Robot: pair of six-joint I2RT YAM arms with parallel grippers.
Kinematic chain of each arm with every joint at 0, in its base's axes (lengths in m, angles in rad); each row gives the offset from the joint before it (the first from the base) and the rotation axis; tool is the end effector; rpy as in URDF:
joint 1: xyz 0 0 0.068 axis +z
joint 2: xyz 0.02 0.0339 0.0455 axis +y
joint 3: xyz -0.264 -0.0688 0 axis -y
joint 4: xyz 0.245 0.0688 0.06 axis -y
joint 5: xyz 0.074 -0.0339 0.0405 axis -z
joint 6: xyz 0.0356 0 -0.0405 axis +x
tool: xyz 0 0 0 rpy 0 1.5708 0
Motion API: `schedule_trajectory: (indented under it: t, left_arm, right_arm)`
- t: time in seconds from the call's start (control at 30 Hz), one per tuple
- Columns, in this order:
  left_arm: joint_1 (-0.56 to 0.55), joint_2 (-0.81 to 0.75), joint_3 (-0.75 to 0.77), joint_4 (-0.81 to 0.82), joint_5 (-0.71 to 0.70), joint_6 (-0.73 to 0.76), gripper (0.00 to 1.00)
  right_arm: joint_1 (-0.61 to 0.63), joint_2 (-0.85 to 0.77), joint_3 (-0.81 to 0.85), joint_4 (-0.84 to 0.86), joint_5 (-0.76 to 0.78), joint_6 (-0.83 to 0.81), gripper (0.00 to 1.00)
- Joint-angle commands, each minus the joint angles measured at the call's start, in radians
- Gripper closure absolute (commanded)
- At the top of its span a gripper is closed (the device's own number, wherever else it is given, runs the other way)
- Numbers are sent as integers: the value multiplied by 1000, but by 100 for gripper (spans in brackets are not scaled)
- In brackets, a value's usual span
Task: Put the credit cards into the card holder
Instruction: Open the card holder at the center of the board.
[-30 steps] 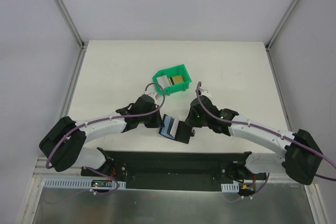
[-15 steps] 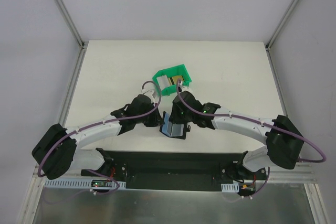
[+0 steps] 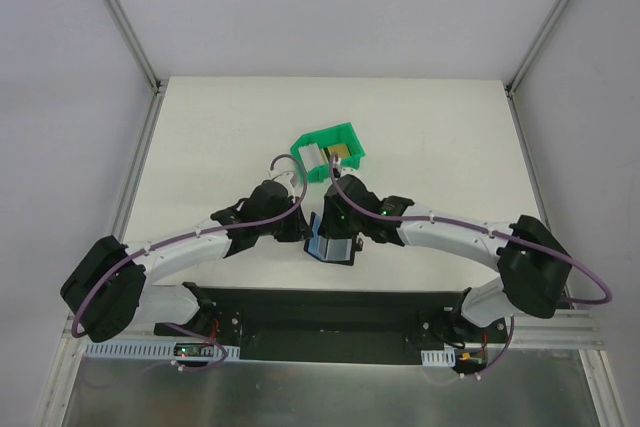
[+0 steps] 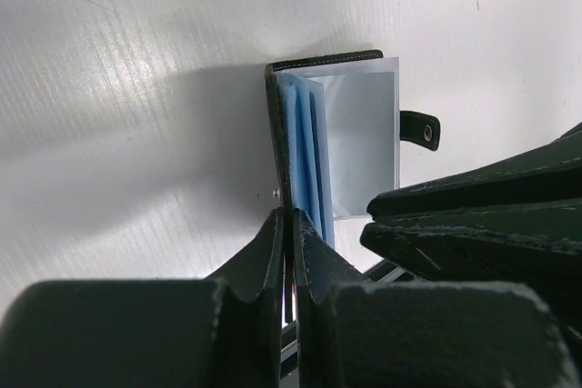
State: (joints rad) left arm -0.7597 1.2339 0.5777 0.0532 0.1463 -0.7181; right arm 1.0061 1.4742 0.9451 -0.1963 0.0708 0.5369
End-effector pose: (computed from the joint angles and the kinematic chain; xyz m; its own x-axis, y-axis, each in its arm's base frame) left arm 0.1802 -0.1783 0.1988 -0.8152 -0.1234 -0.5658 0.3081 0.7349 -0.6042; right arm 0.1724 0.2675 0.2317 -0.7216 -0.1857 -0.6670 -0.5181 0.7838 0.3424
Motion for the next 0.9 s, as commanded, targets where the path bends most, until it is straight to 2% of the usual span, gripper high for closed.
schedule_trajectory:
  t: [0.0,0.37,0.53,0.87]
  left_arm:
    - [-9,-22,-10,-7,-22,-6,100]
    - [-9,-42,-30,0,-22,0,100]
    - [-9,-53,-30,7,-17,25,100]
    - [-9,-76,-27,17,6,60,100]
  right_arm:
    - [9,24,55,14,-12,-22,82]
    - [-3,55,60,29,-60,-55,81]
    - [-12,63,66,35,-143,-113,81]
    - [-18,116,109,-20,-149,-144,80]
